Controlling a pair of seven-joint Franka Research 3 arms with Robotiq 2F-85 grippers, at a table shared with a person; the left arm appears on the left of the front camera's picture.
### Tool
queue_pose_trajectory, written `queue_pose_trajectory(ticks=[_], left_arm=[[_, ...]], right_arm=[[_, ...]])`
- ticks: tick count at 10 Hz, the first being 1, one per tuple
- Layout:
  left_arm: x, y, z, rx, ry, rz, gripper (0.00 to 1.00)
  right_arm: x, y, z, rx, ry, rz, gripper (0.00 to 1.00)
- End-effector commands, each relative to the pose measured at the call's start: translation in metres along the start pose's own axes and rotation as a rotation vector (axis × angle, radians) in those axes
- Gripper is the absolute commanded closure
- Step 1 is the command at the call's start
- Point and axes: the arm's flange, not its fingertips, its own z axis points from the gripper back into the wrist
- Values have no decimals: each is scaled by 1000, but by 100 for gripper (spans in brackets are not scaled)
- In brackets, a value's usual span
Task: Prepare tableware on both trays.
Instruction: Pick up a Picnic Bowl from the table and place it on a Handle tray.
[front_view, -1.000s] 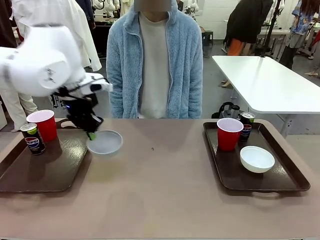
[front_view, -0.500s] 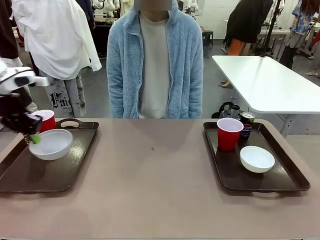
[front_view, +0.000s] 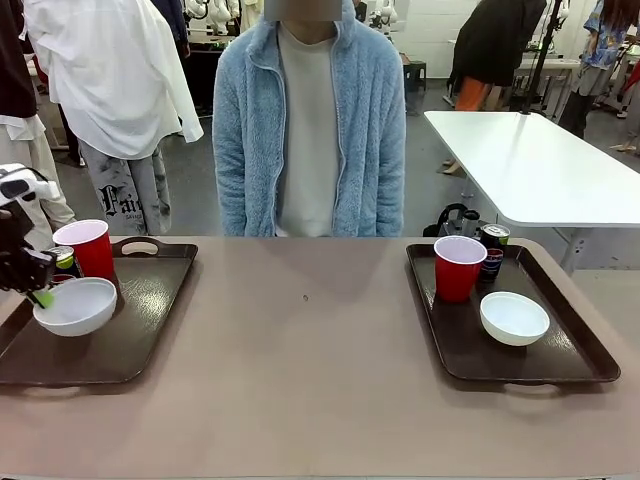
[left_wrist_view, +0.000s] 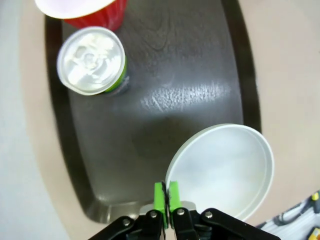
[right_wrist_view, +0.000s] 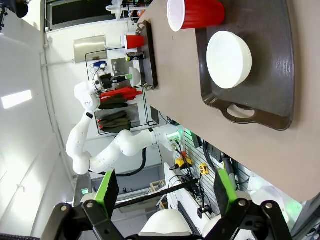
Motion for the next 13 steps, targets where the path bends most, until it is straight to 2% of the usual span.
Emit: queue_pose_trajectory(ticks=[1, 5, 6, 7, 8, 10, 11, 12, 13], left_arm=[[8, -8, -25, 38, 2, -19, 100], [11, -22, -60, 92, 41, -27, 100], [11, -24, -59, 100, 34, -42, 44], [8, -27, -53, 108, 28, -62, 36], [4, -33, -47, 111, 23, -88, 0], [-5, -38, -35, 127, 25, -147, 0], [-7, -39, -27, 127, 31, -162, 14], [-14, -41, -18, 131, 34, -179, 5], [-17, -44, -8, 142, 33, -196, 0]], right_arm=[[-1, 2, 0, 4, 1, 1, 0], [-1, 2, 0, 4, 1, 1, 0], [-1, 2, 0, 4, 1, 1, 0], [-1, 2, 0, 4, 1, 1, 0], [-1, 2, 0, 4, 1, 1, 0], [-1, 2, 0, 4, 1, 1, 0], [-1, 2, 0, 4, 1, 1, 0], [-1, 2, 0, 4, 1, 1, 0], [-1, 2, 0, 4, 1, 1, 0]])
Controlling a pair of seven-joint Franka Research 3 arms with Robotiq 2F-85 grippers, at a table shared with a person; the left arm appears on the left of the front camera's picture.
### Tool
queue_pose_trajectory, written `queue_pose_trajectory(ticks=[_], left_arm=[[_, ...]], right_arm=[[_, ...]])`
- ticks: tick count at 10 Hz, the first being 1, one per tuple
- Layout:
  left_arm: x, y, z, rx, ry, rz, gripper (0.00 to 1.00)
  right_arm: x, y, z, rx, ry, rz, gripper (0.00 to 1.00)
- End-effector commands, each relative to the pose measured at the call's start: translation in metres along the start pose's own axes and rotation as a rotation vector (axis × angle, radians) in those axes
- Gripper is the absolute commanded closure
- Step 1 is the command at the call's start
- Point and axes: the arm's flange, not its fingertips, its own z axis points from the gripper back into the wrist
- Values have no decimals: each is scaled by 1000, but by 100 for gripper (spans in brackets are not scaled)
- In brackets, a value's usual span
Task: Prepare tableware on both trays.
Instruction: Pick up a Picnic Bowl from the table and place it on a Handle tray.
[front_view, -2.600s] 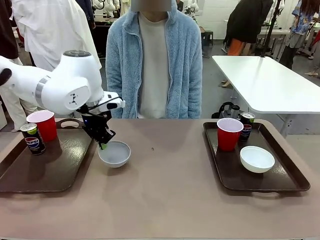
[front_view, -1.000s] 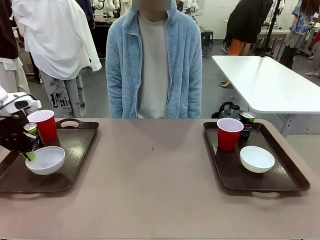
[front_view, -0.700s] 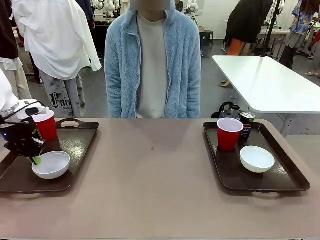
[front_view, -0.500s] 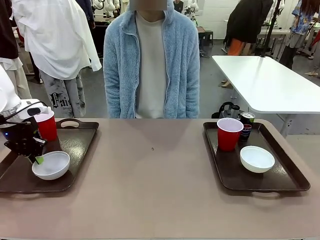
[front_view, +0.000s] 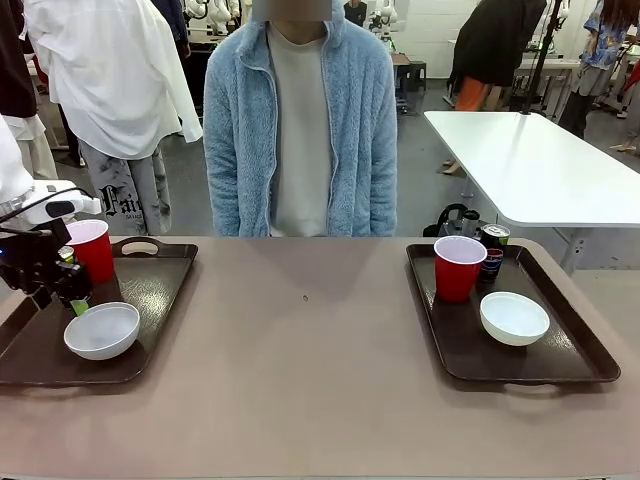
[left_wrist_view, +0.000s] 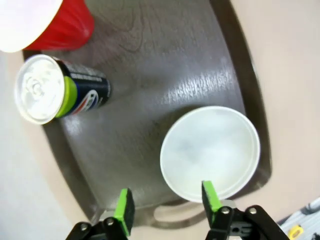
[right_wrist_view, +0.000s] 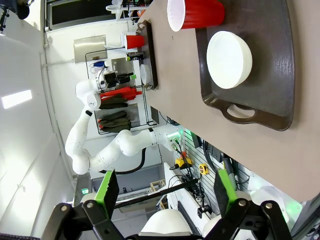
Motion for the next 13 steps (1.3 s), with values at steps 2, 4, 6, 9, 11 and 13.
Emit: queue_pose_trajectory(ticks=[2, 4, 6, 9, 11, 13], left_arm=[[-24, -3, 23, 35, 13, -46, 0], [-29, -4, 35, 49, 10, -39, 0], [-26, -4, 39, 45, 39, -22, 0], [-26, -3, 35, 35, 64, -5, 0], [-24, 2, 44, -16, 38, -17, 0], [-26, 21, 71, -341, -87, -55, 0]], right_arm=[[-2, 1, 0, 4, 0, 0, 0], [-2, 1, 0, 4, 0, 0, 0], [-2, 1, 0, 4, 0, 0, 0], [-2, 1, 0, 4, 0, 0, 0], [-2, 1, 0, 4, 0, 0, 0], [-2, 1, 0, 4, 0, 0, 0]])
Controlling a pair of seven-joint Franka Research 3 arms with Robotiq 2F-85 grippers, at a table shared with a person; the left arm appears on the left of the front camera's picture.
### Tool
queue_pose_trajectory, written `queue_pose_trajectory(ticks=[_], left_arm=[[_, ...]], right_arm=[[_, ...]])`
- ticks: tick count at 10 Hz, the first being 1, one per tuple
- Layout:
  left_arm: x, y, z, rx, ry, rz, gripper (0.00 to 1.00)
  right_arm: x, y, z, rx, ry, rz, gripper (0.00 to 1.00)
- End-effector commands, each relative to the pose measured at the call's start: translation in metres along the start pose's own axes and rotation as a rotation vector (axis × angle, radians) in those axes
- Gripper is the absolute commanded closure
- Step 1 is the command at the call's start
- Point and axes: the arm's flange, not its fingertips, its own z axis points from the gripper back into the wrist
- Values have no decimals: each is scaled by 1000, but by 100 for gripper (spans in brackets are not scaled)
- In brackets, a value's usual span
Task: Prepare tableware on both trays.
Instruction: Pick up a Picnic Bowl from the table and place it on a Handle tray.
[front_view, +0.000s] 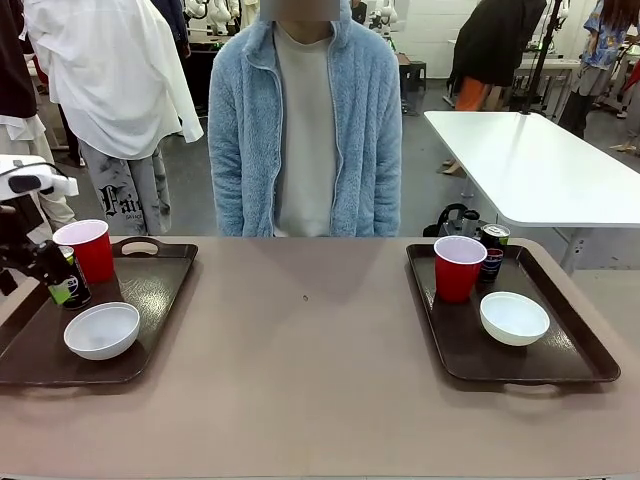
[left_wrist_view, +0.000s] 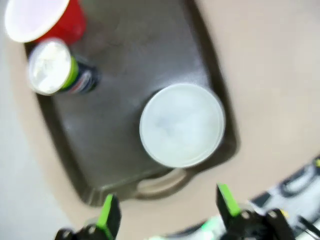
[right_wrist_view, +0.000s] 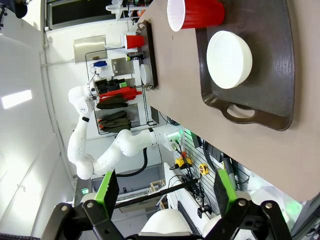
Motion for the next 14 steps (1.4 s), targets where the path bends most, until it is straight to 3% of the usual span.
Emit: queue_pose_trajectory(ticks=[1, 5, 6, 7, 10, 14], left_arm=[[-9, 21, 28, -327, -107, -55, 0], [-7, 103, 30, -733, -181, -29, 0], [-6, 126, 24, -787, -198, 15, 0], [-1, 147, 17, -798, -173, 105, 0], [2, 185, -5, -832, -103, 203, 0], [-13, 228, -19, -975, -137, 200, 0]], right_arm=[[-2, 2, 0, 4, 1, 1, 0], [-2, 2, 0, 4, 1, 1, 0], [-2, 2, 0, 4, 1, 1, 0], [-2, 2, 0, 4, 1, 1, 0], [-2, 2, 0, 4, 1, 1, 0], [-2, 2, 0, 4, 1, 1, 0]])
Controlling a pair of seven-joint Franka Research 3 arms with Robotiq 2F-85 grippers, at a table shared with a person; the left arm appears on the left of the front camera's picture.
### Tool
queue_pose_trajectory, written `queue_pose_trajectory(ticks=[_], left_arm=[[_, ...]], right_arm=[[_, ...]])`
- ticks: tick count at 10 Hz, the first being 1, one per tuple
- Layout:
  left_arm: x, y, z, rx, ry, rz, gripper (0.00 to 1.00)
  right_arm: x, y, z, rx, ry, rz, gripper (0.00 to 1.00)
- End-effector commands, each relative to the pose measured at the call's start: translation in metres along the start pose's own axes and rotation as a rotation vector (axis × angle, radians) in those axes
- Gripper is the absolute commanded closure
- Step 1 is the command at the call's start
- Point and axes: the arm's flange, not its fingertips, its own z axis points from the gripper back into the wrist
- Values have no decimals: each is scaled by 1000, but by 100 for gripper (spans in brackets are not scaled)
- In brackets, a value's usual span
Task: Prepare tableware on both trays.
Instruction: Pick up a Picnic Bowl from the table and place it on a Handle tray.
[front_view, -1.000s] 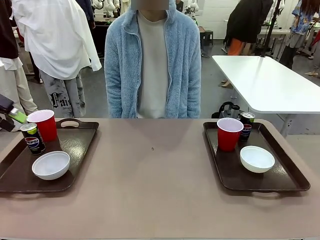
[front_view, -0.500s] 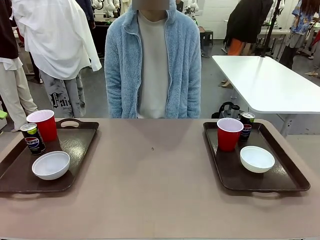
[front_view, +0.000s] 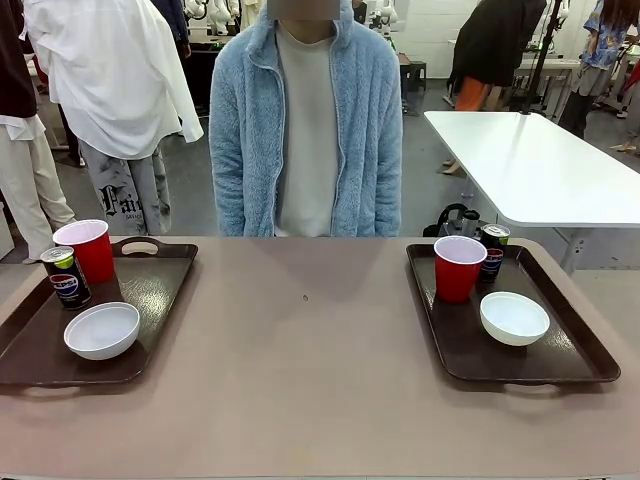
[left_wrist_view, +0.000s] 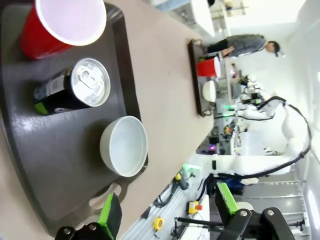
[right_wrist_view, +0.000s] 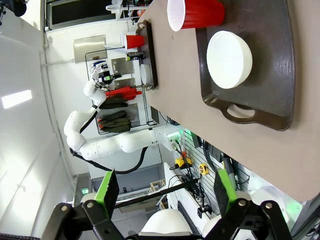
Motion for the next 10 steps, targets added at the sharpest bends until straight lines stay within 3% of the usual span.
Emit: queue_pose_trajectory(ticks=[1, 4, 5, 10], left_arm=[[6, 10, 6, -53, 7, -16, 0], [17, 17, -2, -70, 48, -45, 0], [4, 16, 2, -50, 27, 8, 0], [4, 16, 2, -50, 27, 8, 0]], right_arm=[[-2, 1, 0, 4, 0, 0, 0], [-2, 1, 0, 4, 0, 0, 0], [-2, 1, 0, 4, 0, 0, 0], [-2, 1, 0, 4, 0, 0, 0]])
